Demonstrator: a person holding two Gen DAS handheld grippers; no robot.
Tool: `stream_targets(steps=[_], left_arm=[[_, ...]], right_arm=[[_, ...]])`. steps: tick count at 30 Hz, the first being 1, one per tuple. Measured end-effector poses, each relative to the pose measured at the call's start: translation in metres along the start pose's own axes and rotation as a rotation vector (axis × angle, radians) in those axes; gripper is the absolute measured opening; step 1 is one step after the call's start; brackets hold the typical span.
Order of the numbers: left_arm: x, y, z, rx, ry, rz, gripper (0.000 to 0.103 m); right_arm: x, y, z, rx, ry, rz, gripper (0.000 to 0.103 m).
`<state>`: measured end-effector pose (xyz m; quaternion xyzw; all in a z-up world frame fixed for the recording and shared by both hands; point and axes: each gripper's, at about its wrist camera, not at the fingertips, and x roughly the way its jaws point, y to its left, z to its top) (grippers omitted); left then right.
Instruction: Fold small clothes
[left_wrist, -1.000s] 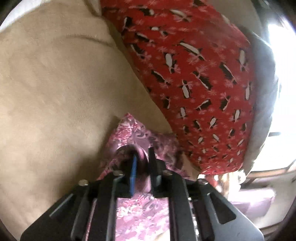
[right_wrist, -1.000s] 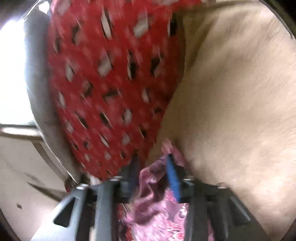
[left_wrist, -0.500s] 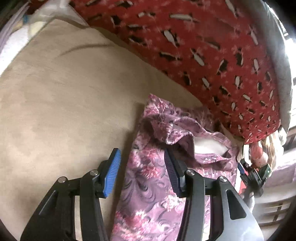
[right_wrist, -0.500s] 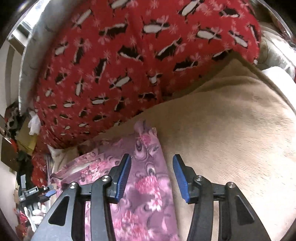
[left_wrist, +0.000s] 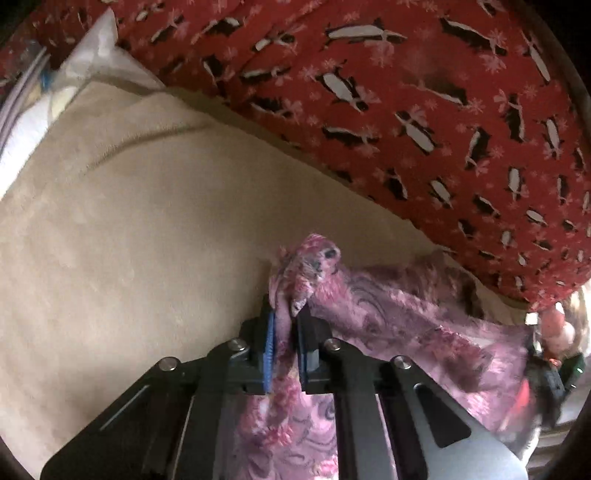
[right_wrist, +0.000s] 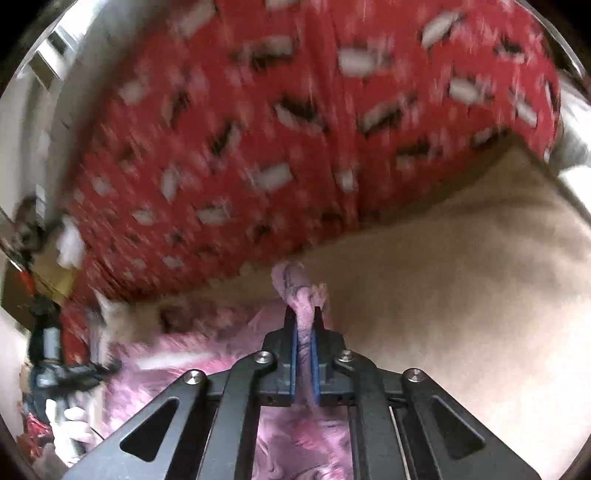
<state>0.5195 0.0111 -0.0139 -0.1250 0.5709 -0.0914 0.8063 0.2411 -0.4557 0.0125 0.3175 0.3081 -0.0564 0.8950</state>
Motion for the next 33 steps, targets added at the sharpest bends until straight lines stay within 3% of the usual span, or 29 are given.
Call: stream_targets(steps=[2, 6, 10, 12, 14, 15, 16, 17, 19, 23, 25, 26, 27, 29, 31, 32, 33], left_arm=[[0.010, 0.007, 0.003, -0.047, 0.017, 0.023, 0.008], [0.011, 0.023, 0.008, -0.151, 0.070, -0.052, 0.009], [-0.018, 0.039, 0.000, -0.167, 0.046, -0.179, 0.010], [-0.029, 0.036, -0.008, -0.131, 0.039, -0.215, 0.010], [-0.033, 0.025, -0.023, -0.067, 0.029, -0.169, 0.016], [-0.032, 0.020, -0.027, -0.044, 0.029, -0.130, 0.017], [-0.027, 0.013, -0.034, 0.001, 0.037, -0.040, 0.017], [-0.021, 0.009, -0.039, 0.034, 0.052, 0.040, 0.017], [-0.018, 0.006, -0.045, 0.055, 0.071, 0.102, 0.020], [-0.058, 0.008, -0.060, 0.036, -0.009, 0.074, 0.019], [-0.082, 0.002, -0.082, 0.058, -0.067, 0.028, 0.021], [-0.087, -0.001, -0.092, 0.069, -0.078, 0.012, 0.022], [-0.088, -0.004, -0.106, 0.078, -0.075, 0.000, 0.025], [-0.075, -0.015, -0.125, 0.099, -0.031, -0.002, 0.025], [-0.052, -0.021, -0.145, 0.142, 0.031, 0.074, 0.025], [-0.051, -0.023, -0.150, 0.157, 0.019, 0.091, 0.026], [-0.054, -0.025, -0.154, 0.180, -0.007, 0.104, 0.026]], right_arm=[[0.003, -0.024, 0.004, 0.117, -0.006, 0.009, 0.003], [0.032, -0.047, -0.012, 0.194, 0.162, -0.061, 0.005], [0.009, -0.060, -0.023, 0.297, 0.088, 0.049, 0.016], [0.003, -0.067, -0.029, 0.345, 0.090, 0.091, 0.038], [0.004, -0.064, -0.035, 0.326, 0.111, 0.081, 0.038], [0.006, -0.058, -0.038, 0.271, 0.139, 0.086, 0.018], [0.007, -0.052, -0.038, 0.224, 0.147, 0.056, 0.005], [0.006, -0.044, -0.039, 0.168, 0.139, -0.014, 0.007], [0.000, -0.043, -0.039, 0.171, 0.142, -0.052, 0.006], [-0.037, -0.027, -0.043, 0.110, 0.100, -0.104, 0.013], [-0.063, -0.012, -0.056, 0.037, 0.058, -0.067, 0.014], [-0.069, -0.013, -0.062, 0.026, 0.056, -0.057, 0.021], [-0.071, -0.014, -0.068, 0.024, 0.065, -0.064, 0.040], [-0.065, -0.016, -0.087, 0.023, 0.101, -0.131, 0.054], [-0.052, -0.028, -0.106, 0.076, 0.198, -0.135, 0.053], [-0.056, -0.032, -0.111, 0.094, 0.188, -0.108, 0.038], [-0.062, -0.031, -0.112, 0.091, 0.163, -0.077, 0.012]])
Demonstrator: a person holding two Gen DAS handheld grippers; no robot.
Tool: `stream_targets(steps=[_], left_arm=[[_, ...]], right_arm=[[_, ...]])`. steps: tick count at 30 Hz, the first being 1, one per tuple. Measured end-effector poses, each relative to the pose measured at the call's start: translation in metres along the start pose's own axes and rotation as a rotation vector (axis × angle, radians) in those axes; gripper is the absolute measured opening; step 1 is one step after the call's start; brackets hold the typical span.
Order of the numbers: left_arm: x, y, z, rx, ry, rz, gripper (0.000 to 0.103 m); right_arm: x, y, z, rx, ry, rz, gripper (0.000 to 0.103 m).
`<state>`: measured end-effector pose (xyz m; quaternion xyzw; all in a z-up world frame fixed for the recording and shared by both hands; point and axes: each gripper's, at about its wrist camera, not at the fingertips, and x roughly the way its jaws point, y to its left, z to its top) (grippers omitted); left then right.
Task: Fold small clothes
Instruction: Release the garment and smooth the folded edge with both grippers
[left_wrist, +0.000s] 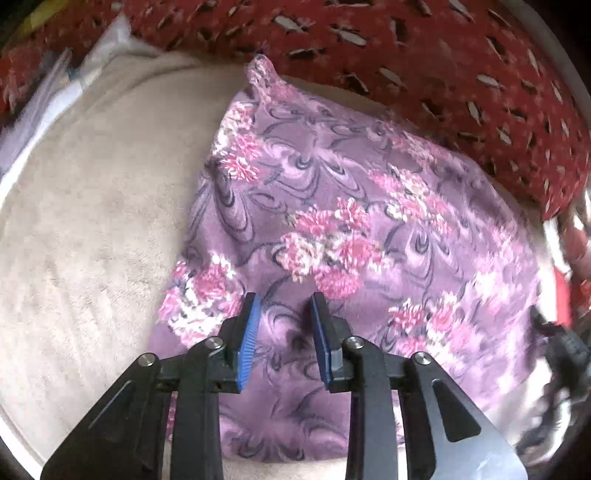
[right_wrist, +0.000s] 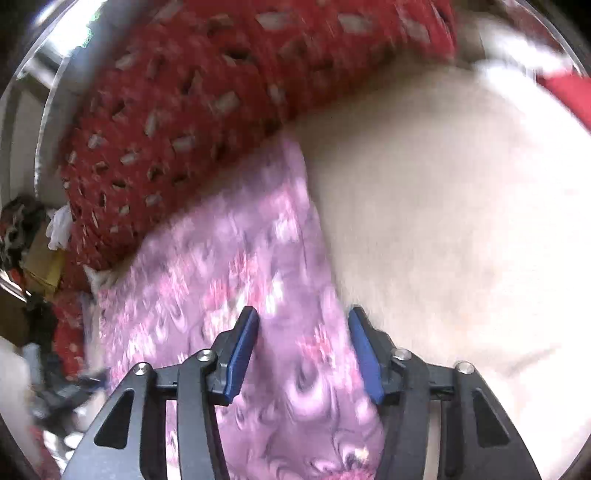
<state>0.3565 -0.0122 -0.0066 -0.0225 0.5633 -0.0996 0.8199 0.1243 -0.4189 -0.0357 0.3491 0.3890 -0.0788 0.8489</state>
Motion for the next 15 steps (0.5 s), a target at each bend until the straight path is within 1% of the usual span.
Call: stream_targets(steps=[1, 2, 3, 4, 6, 7, 8, 9, 10, 12, 13, 14, 15], left_arm=[[-0.004, -0.003, -0.002, 0.022, -0.006, 0.017, 0.026], [-0.005, -0.004, -0.003, 0.017, 0.006, 0.016, 0.025], [-0.004, -0.003, -0.005, 0.008, 0.017, 0.011, 0.025], [-0.003, -0.003, -0.006, 0.004, 0.024, 0.015, 0.026], [-0.003, -0.005, -0.010, 0.014, 0.030, 0.031, 0.026], [-0.004, -0.006, -0.013, 0.024, 0.031, 0.041, 0.026], [-0.007, -0.007, -0.018, 0.028, 0.034, 0.046, 0.026], [-0.010, -0.008, -0.022, 0.031, 0.032, 0.047, 0.026], [-0.016, -0.007, -0.032, 0.036, 0.028, 0.050, 0.026], [-0.021, -0.008, -0.041, 0.041, 0.032, 0.053, 0.028], [-0.018, -0.009, -0.041, 0.044, 0.037, 0.053, 0.030], [-0.018, -0.009, -0.046, 0.048, 0.041, 0.059, 0.031], [-0.019, -0.009, -0.050, 0.051, 0.040, 0.066, 0.032]], right_arm=[[-0.011, 0.001, -0.001, 0.003, -0.043, 0.027, 0.012], [-0.024, 0.000, -0.002, 0.016, -0.109, 0.028, 0.007], [-0.028, -0.004, -0.002, 0.030, -0.134, 0.019, 0.005], [-0.023, -0.008, -0.002, 0.042, -0.112, 0.008, 0.005], [0.000, -0.021, -0.005, 0.099, 0.025, -0.023, 0.007], [-0.008, -0.020, -0.005, 0.111, -0.010, -0.024, 0.008], [-0.016, -0.015, -0.005, 0.106, -0.035, -0.035, 0.013], [-0.028, -0.007, -0.007, 0.085, -0.079, -0.061, 0.015], [-0.038, 0.000, -0.010, 0.063, -0.113, -0.069, 0.015], [-0.059, 0.015, -0.022, 0.000, -0.188, -0.033, 0.017], [-0.062, 0.020, -0.029, -0.022, -0.202, -0.035, 0.019], [-0.060, 0.024, -0.035, -0.046, -0.200, -0.052, 0.027], [-0.051, 0.026, -0.043, -0.072, -0.165, -0.083, 0.037]])
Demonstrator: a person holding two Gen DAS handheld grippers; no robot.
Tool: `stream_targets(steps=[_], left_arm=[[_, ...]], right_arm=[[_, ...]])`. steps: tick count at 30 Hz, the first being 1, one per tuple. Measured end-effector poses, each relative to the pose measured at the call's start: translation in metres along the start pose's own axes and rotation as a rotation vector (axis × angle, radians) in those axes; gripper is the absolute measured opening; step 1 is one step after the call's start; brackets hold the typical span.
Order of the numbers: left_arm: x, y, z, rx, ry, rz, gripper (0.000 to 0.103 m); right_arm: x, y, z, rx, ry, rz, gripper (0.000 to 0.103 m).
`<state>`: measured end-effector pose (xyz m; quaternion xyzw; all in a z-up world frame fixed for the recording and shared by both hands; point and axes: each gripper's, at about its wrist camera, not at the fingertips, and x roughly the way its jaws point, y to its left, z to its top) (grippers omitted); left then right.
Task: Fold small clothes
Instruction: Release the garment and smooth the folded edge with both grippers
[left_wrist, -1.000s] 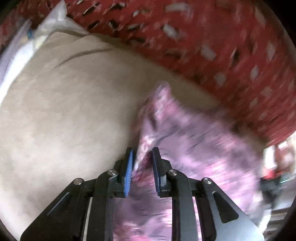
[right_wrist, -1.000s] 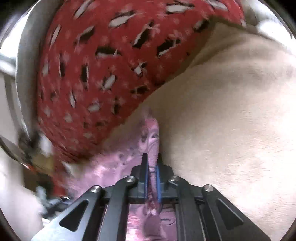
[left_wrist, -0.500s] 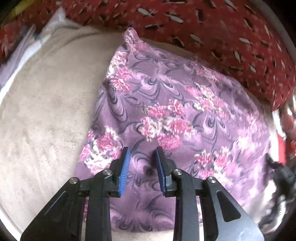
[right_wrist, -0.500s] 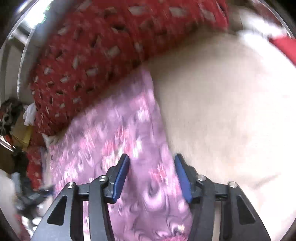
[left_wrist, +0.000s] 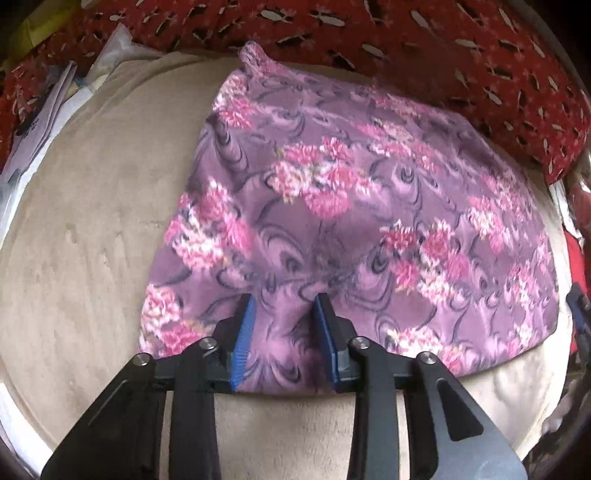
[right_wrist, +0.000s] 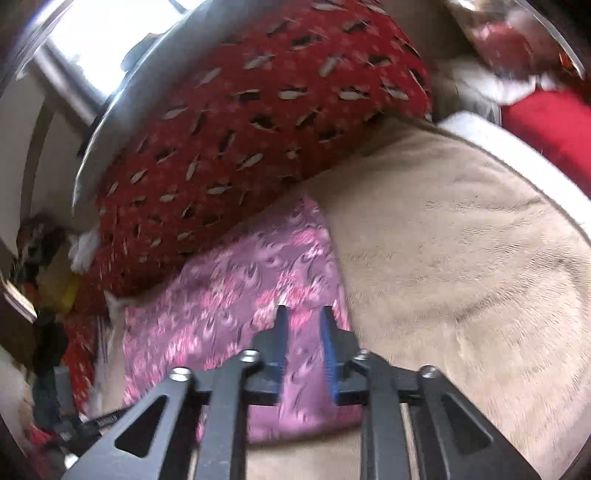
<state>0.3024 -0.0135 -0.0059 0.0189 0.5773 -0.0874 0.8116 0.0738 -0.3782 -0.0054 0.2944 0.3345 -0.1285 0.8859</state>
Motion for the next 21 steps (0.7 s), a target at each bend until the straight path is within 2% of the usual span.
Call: stream_targets(steps=[1, 2, 3, 4, 6, 8, 9, 11, 14, 16, 21], left_arm=[[-0.002, 0.000, -0.005, 0.001, -0.001, 0.001, 0.032], [-0.003, 0.001, -0.007, 0.002, 0.001, 0.002, 0.033], [-0.004, 0.002, -0.009, 0.000, 0.006, -0.001, 0.033], [-0.005, 0.004, -0.009, -0.002, 0.011, -0.007, 0.034], [0.000, 0.002, -0.004, -0.002, 0.018, -0.018, 0.036], [-0.001, 0.006, -0.010, 0.001, 0.023, -0.024, 0.038], [-0.001, 0.006, -0.012, 0.006, 0.024, -0.024, 0.038], [-0.002, 0.006, -0.016, 0.025, 0.027, -0.015, 0.040], [-0.002, 0.004, -0.019, 0.048, 0.032, -0.004, 0.042], [-0.004, 0.004, -0.023, 0.058, 0.033, -0.007, 0.043], [-0.004, 0.008, -0.024, 0.074, 0.029, -0.022, 0.045]], right_arm=[[0.009, -0.002, -0.006, -0.016, 0.050, -0.027, 0.041], [0.031, -0.004, -0.018, -0.039, 0.176, -0.101, 0.040], [0.037, -0.004, -0.024, -0.057, 0.211, -0.125, 0.037], [0.028, 0.003, -0.026, -0.093, 0.148, -0.137, 0.036], [0.019, 0.013, -0.025, -0.079, 0.149, -0.137, 0.040], [0.005, 0.024, -0.025, -0.065, 0.096, -0.078, 0.040], [0.001, 0.029, -0.027, -0.074, 0.077, -0.079, 0.040], [0.009, 0.032, -0.032, -0.079, 0.095, -0.100, 0.048], [0.035, 0.019, -0.050, -0.082, 0.228, -0.194, 0.053], [0.032, 0.025, -0.058, -0.109, 0.169, -0.220, 0.057], [0.043, 0.049, -0.062, -0.163, 0.185, -0.325, 0.067]])
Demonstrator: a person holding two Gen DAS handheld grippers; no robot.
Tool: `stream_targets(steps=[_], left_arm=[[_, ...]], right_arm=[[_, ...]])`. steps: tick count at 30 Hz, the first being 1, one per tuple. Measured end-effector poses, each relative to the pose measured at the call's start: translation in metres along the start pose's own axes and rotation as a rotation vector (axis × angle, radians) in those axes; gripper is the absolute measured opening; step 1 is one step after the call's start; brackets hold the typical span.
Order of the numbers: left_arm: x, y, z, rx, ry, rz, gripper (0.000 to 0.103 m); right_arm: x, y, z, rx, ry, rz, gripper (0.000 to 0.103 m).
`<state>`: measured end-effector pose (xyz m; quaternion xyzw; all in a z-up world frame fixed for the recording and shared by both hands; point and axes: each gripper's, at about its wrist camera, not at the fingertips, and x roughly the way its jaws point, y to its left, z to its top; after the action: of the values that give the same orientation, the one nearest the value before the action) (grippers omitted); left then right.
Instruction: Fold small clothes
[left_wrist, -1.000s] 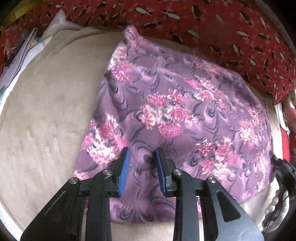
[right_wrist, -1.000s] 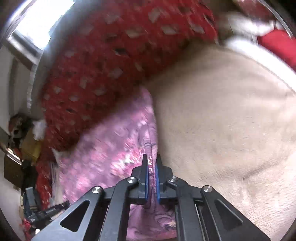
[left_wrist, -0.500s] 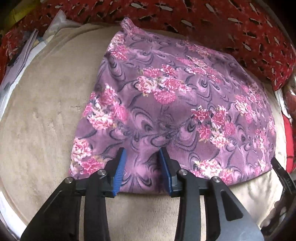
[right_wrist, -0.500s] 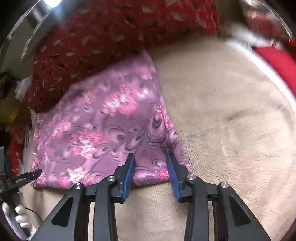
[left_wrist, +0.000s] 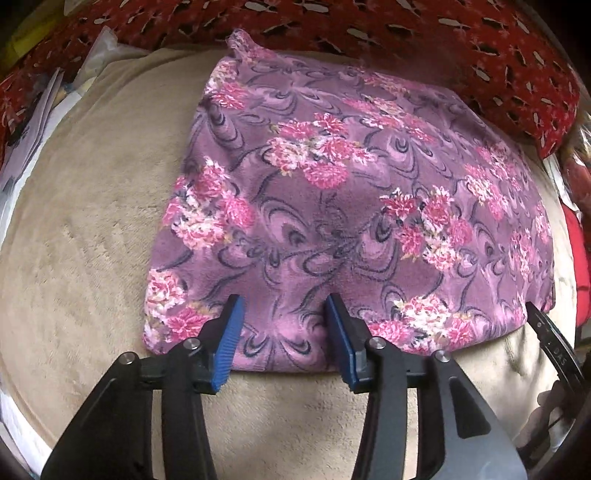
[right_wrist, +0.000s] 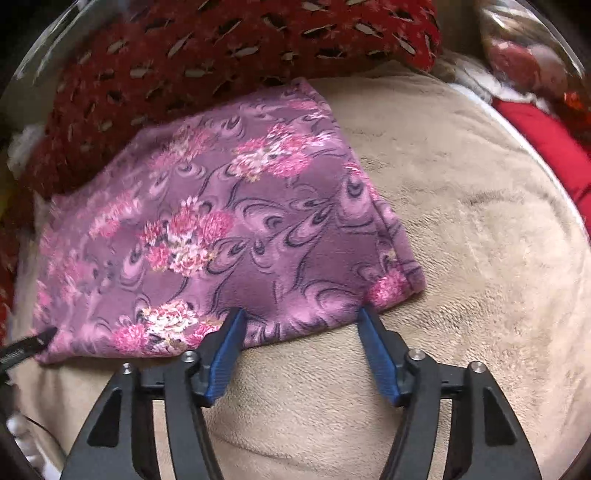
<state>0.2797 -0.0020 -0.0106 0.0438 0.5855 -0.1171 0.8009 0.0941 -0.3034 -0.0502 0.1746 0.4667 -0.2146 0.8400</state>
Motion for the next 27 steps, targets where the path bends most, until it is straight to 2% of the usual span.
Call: stream_targets(steps=[7, 8, 11, 12, 17, 23, 27], left_arm=[[0.002, 0.005, 0.000, 0.027, -0.012, -0.020, 0.048], [0.002, 0.005, 0.000, 0.027, -0.016, -0.026, 0.048], [0.001, 0.006, -0.001, 0.032, -0.025, -0.036, 0.048], [0.000, 0.006, -0.001, 0.033, -0.027, -0.037, 0.048], [0.000, 0.006, -0.001, 0.036, -0.027, -0.036, 0.049], [0.000, 0.006, -0.002, 0.025, -0.041, -0.048, 0.050], [-0.001, 0.007, -0.004, 0.012, -0.057, -0.048, 0.051]], right_arm=[[0.006, 0.004, 0.005, 0.006, 0.020, -0.069, 0.073], [0.006, 0.005, 0.004, 0.012, 0.019, -0.094, 0.077], [0.007, 0.006, 0.000, 0.076, 0.041, -0.166, 0.099], [0.008, 0.001, -0.002, 0.106, 0.050, -0.167, 0.102], [0.005, -0.004, -0.008, 0.116, 0.033, -0.126, 0.102], [-0.003, -0.011, -0.028, 0.077, -0.067, -0.073, 0.102], [-0.004, -0.018, -0.029, 0.109, -0.033, -0.025, 0.103]])
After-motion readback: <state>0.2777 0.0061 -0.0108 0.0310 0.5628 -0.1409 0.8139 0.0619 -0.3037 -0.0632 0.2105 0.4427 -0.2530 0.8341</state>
